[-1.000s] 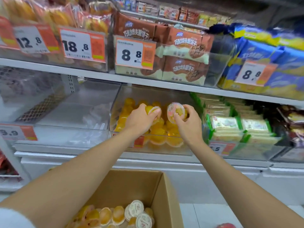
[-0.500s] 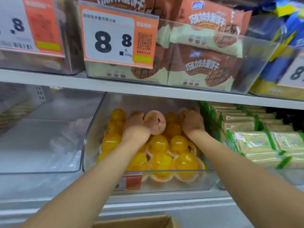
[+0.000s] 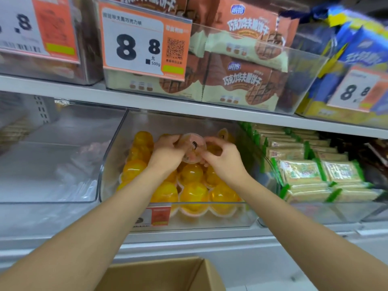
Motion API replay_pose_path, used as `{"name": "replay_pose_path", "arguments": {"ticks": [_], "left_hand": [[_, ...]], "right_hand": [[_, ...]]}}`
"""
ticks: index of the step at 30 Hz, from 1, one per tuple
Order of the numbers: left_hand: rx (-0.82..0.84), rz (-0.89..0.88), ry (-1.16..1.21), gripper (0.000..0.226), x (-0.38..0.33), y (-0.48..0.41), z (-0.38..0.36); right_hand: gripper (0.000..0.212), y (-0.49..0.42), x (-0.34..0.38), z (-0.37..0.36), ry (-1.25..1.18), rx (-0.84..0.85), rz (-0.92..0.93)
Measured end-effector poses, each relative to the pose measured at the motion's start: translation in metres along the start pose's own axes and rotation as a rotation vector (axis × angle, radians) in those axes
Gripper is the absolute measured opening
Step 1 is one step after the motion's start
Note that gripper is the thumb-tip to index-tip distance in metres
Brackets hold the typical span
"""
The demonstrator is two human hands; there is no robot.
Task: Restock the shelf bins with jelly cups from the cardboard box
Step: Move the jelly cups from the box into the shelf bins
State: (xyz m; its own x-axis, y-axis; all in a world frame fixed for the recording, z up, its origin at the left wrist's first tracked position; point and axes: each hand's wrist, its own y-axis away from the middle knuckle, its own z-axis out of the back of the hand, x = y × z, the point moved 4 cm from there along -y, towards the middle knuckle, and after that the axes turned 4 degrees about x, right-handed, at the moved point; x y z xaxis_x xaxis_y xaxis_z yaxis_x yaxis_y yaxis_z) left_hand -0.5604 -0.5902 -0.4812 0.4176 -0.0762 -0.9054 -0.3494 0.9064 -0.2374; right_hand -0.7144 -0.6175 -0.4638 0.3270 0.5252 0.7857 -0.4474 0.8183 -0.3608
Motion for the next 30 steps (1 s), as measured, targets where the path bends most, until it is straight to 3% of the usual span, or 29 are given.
{"name": "replay_pose_path", "arguments": {"ticks": [3,7,10,13,16,19,22,27,30], "left_hand": [[0.007,0.022,0.099,0.038,0.007,-0.002,0.001],[0.04,0.026,-0.084,0.029,0.014,-0.005,-0.004],[0.062,0.014,-0.186,0.016,0.016,-0.005,-0.006],[0.066,0.006,-0.248,0.013,0.017,-0.005,-0.004],[0.046,-0.019,-0.278,0.011,0.015,-0.003,-0.001],[0.01,-0.026,-0.28,0.011,0.009,0.001,0.005],[-0.047,-0.105,-0.332,0.013,-0.005,0.015,0.016],[-0.116,-0.181,-0.444,0.008,-0.026,0.078,0.034],[-0.116,-0.216,-0.537,0.013,-0.023,0.129,0.044]], "right_hand": [[0.029,-0.007,-0.003,0.015,0.098,-0.201,-0.071],[0.017,-0.006,0.003,0.053,0.4,-0.429,0.096],[0.017,-0.01,-0.009,0.06,0.745,-0.318,0.016],[0.04,-0.015,-0.031,0.046,1.013,-0.114,-0.134],[0.03,-0.012,-0.031,0.041,1.044,-0.049,-0.156],[0.034,-0.006,-0.029,0.042,1.054,0.01,-0.179],[0.04,0.009,-0.022,0.044,0.91,-0.033,-0.187],[0.024,0.059,0.006,0.028,0.627,-0.133,0.11],[0.016,0.098,0.028,-0.001,0.559,-0.163,0.173]]}}
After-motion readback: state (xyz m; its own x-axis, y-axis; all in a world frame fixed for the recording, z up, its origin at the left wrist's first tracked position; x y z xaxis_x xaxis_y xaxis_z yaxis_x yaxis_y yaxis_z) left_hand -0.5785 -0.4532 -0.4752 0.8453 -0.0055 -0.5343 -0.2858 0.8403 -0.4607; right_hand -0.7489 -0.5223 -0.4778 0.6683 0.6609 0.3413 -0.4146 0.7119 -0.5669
